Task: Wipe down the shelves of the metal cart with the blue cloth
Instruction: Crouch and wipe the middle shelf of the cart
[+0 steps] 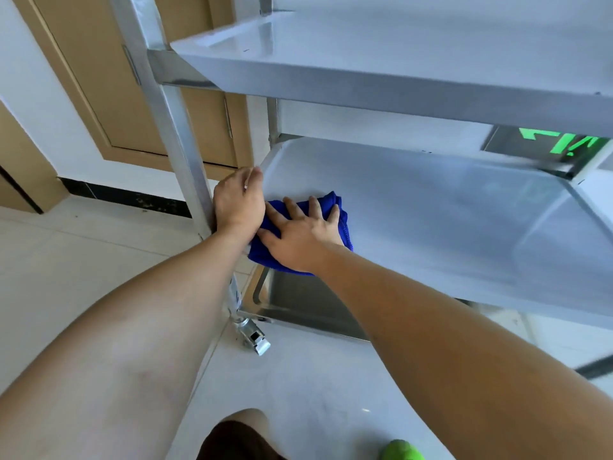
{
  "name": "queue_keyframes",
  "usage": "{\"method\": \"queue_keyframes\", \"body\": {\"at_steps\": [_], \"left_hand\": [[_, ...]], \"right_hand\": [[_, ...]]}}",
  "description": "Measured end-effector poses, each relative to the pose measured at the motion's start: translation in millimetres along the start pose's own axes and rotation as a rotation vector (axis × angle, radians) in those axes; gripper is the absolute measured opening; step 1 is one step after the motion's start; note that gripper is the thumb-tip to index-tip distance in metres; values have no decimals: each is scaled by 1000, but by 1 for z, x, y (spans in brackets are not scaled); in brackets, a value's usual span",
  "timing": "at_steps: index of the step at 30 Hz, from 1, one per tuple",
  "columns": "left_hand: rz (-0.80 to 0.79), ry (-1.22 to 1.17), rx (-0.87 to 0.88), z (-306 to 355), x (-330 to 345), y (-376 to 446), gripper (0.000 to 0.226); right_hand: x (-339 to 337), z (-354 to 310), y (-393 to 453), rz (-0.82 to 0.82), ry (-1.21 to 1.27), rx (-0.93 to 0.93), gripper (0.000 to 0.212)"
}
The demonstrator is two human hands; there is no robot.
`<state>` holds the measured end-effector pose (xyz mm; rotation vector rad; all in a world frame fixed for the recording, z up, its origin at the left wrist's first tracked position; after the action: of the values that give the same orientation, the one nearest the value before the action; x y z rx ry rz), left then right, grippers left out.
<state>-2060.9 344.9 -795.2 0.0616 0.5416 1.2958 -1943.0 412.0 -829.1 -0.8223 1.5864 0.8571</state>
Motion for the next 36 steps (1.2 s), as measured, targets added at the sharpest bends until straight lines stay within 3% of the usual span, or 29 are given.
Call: {"method": "queue_keyframes", "body": {"at_steps": [6,10,15,26,36], "left_hand": [[-202,334,120,19,29,-11,44],[-306,474,309,45,56,-39,49],[-481,425,450,89,117,-97,50],[-640,403,677,143,202,-181,42],[-715,375,797,185,263,-226,42]], "right_hand": [[-11,12,-25,40,-19,15,63],[-21,46,-46,54,-17,67,65],[-37,126,-89,85,-12,233,60],[-71,320,-215,95,-88,681,58],[-80,403,-238,73,-129,836,68]]}}
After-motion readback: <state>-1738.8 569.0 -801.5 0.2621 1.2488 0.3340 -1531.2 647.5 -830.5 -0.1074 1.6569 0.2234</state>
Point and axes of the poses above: each hand's wrist, its own y-axis towards the middle knuckle, its own x-axis out of the palm, z = x × y, the point moved 7 cm from there along y, towards the middle knuckle, and after that the axes turned 5 degrees about z, right-handed, at the moved point
